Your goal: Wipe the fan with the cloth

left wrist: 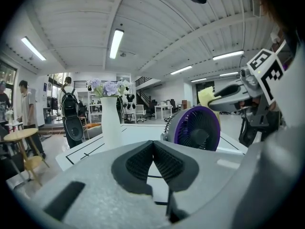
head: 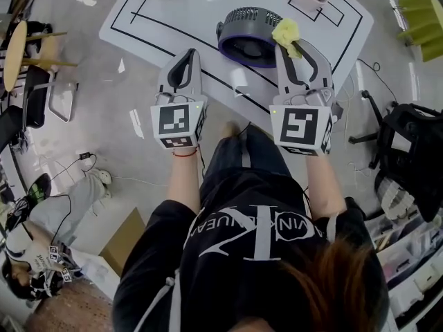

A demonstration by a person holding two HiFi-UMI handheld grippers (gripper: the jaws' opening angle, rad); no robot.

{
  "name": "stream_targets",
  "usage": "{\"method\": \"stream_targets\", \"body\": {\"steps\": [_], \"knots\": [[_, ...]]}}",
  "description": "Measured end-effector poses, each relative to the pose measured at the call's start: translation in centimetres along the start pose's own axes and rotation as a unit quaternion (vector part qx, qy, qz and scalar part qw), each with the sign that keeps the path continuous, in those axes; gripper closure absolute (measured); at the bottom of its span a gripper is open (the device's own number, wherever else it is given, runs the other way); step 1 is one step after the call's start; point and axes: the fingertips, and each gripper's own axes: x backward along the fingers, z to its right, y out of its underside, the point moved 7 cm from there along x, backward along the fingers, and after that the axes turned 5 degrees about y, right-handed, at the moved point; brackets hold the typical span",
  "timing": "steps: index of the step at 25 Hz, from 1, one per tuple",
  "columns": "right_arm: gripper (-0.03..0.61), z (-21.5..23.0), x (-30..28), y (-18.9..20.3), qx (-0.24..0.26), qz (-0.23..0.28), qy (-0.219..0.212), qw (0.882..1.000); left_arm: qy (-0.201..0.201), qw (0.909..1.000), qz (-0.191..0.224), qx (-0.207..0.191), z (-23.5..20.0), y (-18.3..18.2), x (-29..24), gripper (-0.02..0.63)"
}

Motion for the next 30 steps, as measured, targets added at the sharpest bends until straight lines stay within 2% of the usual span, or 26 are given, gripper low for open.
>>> {"method": "stream_targets", "body": {"steps": [5,16,25,30], "knots": [[0.506,0.0,0.3,1.7,-0.006,-0.013,-0.022,1.0,-0.01,0.9999,-0.002,0.003,0.3,-0.3,0.0,0.603],[0.505,0.7,0.9,3.8,-0.063,-0.013,-0.07,0.995,-0.028,0.9995,-0.009,0.006,1.1,-0.6,0.4,0.603],[0.502,0.7,0.7,5.9,-0.054,-0.035,-0.114,0.991,-0.048,0.9988,-0.005,0.007,1.8,-1.5,0.3,0.603],[0.497,0.9,0.5,6.1,-0.027,-0.032,-0.134,0.99,-0.062,0.998,0.002,0.007,2.5,-2.1,0.3,0.603]]}}
